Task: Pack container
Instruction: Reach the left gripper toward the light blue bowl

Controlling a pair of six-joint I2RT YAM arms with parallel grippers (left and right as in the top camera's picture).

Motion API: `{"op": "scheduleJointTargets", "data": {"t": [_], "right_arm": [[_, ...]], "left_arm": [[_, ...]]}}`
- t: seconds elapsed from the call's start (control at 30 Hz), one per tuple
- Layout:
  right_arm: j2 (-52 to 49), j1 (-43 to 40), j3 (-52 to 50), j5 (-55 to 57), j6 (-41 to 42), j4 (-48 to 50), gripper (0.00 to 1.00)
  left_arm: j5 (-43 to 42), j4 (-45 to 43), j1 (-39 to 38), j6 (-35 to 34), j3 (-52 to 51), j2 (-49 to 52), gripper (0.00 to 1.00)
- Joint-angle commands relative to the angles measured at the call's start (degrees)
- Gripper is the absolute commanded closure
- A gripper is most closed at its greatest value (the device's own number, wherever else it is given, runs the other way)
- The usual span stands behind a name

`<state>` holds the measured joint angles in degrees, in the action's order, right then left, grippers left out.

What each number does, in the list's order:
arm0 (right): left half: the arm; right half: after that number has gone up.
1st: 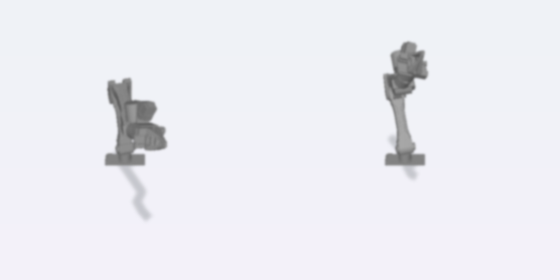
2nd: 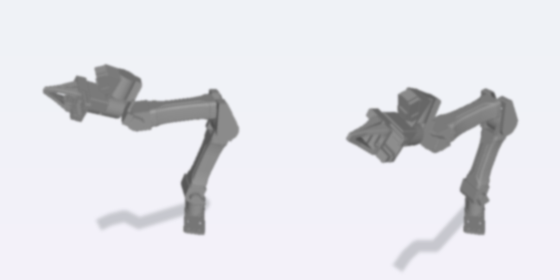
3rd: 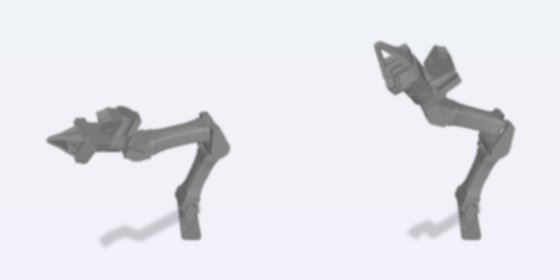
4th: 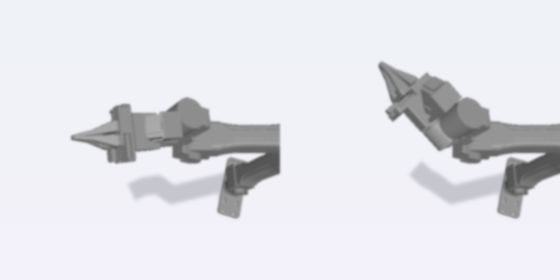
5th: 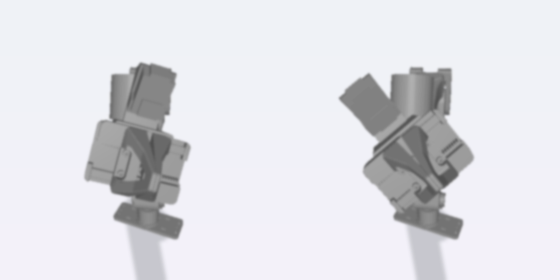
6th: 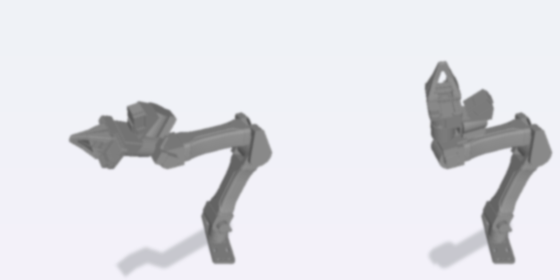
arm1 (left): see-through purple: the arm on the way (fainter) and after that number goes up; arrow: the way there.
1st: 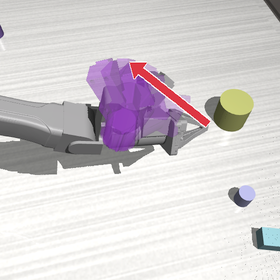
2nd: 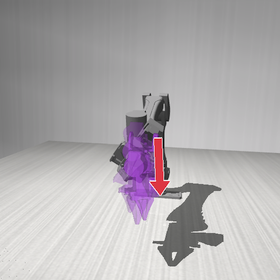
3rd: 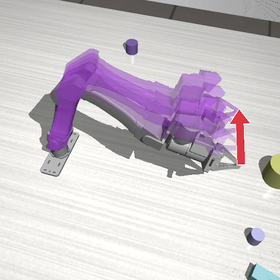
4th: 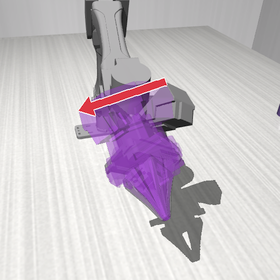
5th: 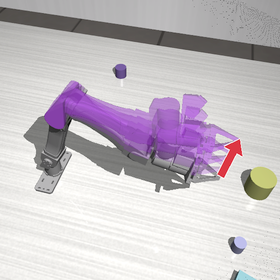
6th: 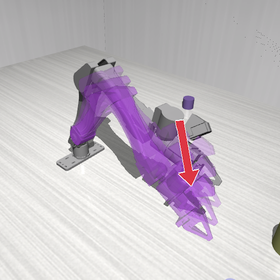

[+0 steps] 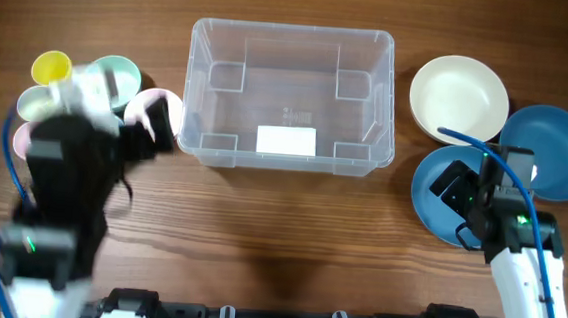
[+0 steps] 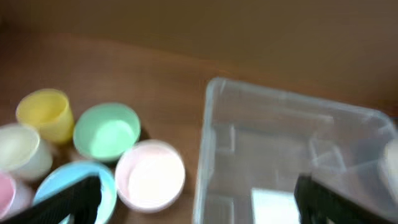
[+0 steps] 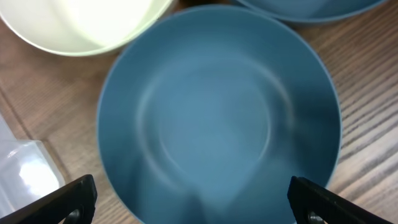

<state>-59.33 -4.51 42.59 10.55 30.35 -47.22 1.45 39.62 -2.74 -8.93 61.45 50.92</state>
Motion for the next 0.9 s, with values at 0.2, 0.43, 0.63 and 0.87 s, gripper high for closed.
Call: {"op": "scheduleJointTargets", "data": {"t": [0.2,0.43,0.63,0.87], "right_arm": [[-5.8,-0.2,1.0,0.3,-0.3,2.1,0.0],[-9.2,-0.2,1.0,0.1,-0.3,3.9,0.0],[-10.3,-0.2,1.0,0.2,-0.3,10.9,0.0],[-10.3,-0.2,1.0,0.2,-0.3,24.7,0.0]], "left_arm": [[-10.8,15.6,-0.3,-0.5,26.1,16.4,0.0],[-7.2,15.7,-0.3,-0.5,26.1,16.5,0.0],[-0.2,17.6,0.2,-12.4,26.1,16.5,0.0],[0.8,23.2,6.2,-25.0,25.9,18.4,0.0]]}}
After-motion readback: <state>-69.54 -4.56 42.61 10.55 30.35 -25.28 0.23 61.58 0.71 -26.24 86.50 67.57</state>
